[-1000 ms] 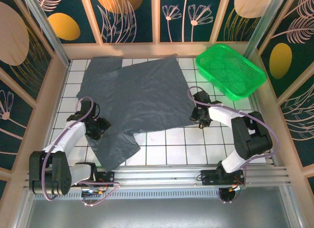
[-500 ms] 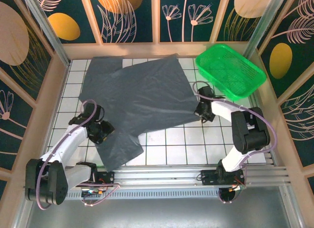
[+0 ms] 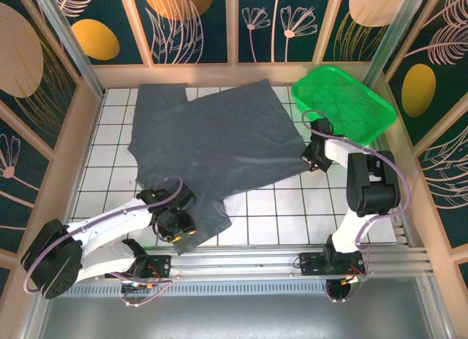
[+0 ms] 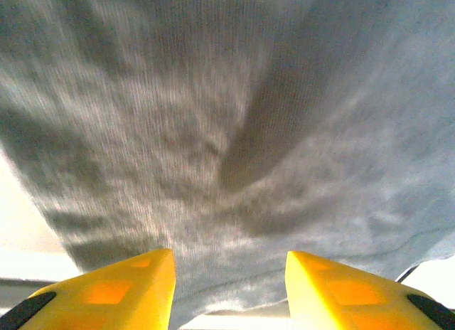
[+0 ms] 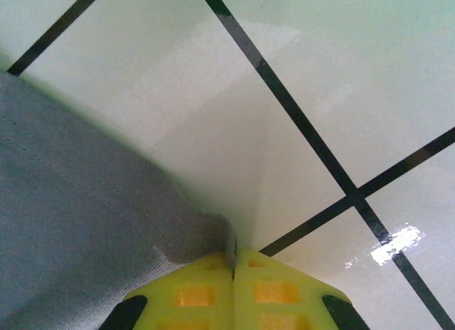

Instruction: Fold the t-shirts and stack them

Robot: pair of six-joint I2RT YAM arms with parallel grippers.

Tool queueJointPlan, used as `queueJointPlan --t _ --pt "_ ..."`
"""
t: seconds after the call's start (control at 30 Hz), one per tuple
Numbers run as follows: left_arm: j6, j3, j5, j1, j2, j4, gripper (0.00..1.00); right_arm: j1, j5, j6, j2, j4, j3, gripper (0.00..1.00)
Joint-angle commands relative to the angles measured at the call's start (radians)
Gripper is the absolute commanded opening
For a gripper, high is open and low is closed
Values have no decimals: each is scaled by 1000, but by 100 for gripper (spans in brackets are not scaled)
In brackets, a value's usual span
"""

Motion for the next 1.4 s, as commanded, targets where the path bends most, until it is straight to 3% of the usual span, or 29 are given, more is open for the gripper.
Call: queueJointPlan --t 0.0,0.17,0.3,0.5,0.57,0.67,0.87,1.1,1.23,1.37 --pt "-112 -2 -8 -52 20 -59 47 -9 -18 -17 30 -29 18 0" --pt "-138 -2 -20 -58 -15 -110 52 -8 -28 -20 34 -36 25 0" --pt "-175 -66 1 -58 -32 -33 53 -8 -35 -19 32 -38 23 0" --pt "-129 -63 21 -58 122 114 53 0 -41 -17 24 -48 7 0" --pt "-103 -36 -10 -54 165 121 37 1 -43 -16 9 -48 -7 0" --pt "-89 13 -90 -26 164 57 0 3 -47 -12 -20 -52 -35 0" --pt "-228 -54 -184 86 -111 -74 0 19 -66 26 -131 -106 -148 0" --pt "-464 -47 -259 91 -474 -292 0 107 -81 113 -343 -217 -263 0" --pt "-543 -6 -312 91 -537 -242 0 125 -82 112 -366 -237 -228 0" --pt "-538 68 -388 98 -458 -138 0 125 -83 109 -333 -244 -142 0"
